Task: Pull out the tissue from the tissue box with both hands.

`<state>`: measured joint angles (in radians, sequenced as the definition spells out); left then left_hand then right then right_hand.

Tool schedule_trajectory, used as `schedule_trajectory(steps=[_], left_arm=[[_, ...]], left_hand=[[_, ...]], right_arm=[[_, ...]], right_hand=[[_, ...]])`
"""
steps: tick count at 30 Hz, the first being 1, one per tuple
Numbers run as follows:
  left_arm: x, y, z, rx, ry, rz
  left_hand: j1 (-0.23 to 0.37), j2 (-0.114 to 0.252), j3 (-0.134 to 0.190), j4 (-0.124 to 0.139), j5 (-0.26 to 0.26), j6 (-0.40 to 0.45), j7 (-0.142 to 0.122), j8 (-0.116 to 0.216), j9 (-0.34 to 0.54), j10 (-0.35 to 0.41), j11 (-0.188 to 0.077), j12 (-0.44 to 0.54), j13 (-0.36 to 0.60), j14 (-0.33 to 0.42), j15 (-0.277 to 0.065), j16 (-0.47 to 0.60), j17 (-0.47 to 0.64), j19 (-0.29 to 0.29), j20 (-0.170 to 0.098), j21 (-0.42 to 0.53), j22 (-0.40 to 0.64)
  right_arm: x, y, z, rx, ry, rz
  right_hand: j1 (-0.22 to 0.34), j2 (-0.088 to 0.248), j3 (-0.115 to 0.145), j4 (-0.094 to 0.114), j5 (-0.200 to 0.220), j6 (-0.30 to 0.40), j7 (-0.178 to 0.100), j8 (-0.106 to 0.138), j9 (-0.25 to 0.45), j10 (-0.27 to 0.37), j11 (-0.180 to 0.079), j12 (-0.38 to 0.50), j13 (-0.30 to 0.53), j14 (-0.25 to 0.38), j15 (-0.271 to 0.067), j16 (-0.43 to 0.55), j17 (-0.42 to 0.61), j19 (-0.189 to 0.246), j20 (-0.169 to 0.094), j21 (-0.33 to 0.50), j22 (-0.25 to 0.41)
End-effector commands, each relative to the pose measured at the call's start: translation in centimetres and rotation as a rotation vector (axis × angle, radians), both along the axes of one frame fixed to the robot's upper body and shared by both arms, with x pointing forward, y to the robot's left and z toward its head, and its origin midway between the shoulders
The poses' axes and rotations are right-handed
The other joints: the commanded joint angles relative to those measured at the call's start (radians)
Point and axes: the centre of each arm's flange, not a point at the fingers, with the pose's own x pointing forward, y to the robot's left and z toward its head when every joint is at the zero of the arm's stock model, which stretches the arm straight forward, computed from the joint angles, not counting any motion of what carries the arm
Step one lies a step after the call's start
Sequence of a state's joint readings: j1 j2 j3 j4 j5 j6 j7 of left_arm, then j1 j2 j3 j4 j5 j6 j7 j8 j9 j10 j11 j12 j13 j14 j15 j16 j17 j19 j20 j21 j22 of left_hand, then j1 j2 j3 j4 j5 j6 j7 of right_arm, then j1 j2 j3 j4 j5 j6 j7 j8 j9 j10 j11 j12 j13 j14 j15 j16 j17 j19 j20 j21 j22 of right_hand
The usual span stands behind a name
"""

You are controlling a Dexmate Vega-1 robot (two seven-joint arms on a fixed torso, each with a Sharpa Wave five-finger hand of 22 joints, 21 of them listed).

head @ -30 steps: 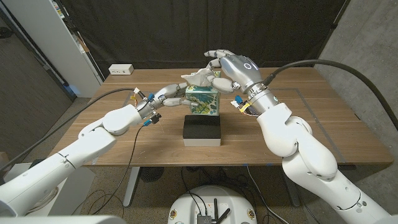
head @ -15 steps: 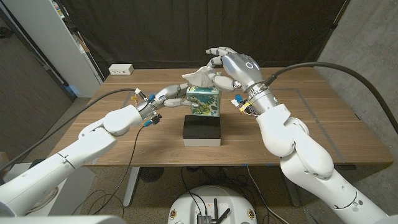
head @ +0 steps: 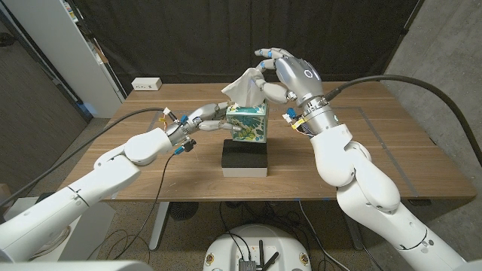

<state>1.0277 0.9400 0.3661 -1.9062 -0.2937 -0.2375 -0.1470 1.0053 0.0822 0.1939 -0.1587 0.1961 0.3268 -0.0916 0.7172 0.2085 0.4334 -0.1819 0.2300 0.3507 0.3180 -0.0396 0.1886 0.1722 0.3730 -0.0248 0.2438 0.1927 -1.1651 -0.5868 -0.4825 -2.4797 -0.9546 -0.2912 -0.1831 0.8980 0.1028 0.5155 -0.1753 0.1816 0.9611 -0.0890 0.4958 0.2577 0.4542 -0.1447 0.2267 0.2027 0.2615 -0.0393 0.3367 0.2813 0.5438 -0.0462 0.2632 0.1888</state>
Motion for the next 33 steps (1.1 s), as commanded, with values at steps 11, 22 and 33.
schedule_trajectory(steps=[11,22,33], left_arm=[[-0.7,-0.2,0.1,0.010,-0.003,0.009],[-0.6,-0.3,0.1,0.009,0.001,0.014],[-0.3,-0.6,0.4,0.017,0.002,0.010]], left_hand=[[0.000,0.007,0.009,-0.002,0.006,0.007,0.001,0.072,0.029,0.002,-0.002,-0.002,0.002,-0.002,-0.130,-0.001,0.003,-0.001,-0.001,-0.001,0.004],[0.000,0.006,0.010,-0.003,0.006,0.007,0.001,0.074,0.029,0.002,0.000,-0.002,0.002,-0.003,-0.130,-0.001,0.003,-0.002,0.000,-0.002,0.004],[0.001,0.008,0.012,-0.003,0.006,0.006,0.001,0.075,0.029,0.003,0.000,-0.002,0.003,-0.003,-0.130,-0.001,0.003,-0.002,0.000,-0.002,0.004]], right_arm=[[0.5,-0.9,1.6,0.139,-0.066,0.052],[1.0,-1.0,2.8,0.185,-0.086,0.074],[1.3,-0.9,3.4,0.221,-0.115,0.090]], right_hand=[[0.021,0.006,-0.019,0.003,-0.004,0.008,0.007,0.015,0.010,0.026,-0.002,0.006,0.007,0.009,-0.155,0.016,0.018,0.014,-0.002,0.011,0.004],[0.026,0.006,-0.029,0.004,-0.004,0.010,0.008,0.020,0.010,0.033,-0.005,0.005,0.009,0.007,-0.157,0.022,0.027,0.013,-0.001,0.012,0.005],[0.032,0.007,-0.040,0.005,-0.004,0.009,0.007,0.024,0.010,0.042,-0.003,0.007,0.010,0.008,-0.162,0.030,0.036,0.013,0.000,0.013,0.005]])
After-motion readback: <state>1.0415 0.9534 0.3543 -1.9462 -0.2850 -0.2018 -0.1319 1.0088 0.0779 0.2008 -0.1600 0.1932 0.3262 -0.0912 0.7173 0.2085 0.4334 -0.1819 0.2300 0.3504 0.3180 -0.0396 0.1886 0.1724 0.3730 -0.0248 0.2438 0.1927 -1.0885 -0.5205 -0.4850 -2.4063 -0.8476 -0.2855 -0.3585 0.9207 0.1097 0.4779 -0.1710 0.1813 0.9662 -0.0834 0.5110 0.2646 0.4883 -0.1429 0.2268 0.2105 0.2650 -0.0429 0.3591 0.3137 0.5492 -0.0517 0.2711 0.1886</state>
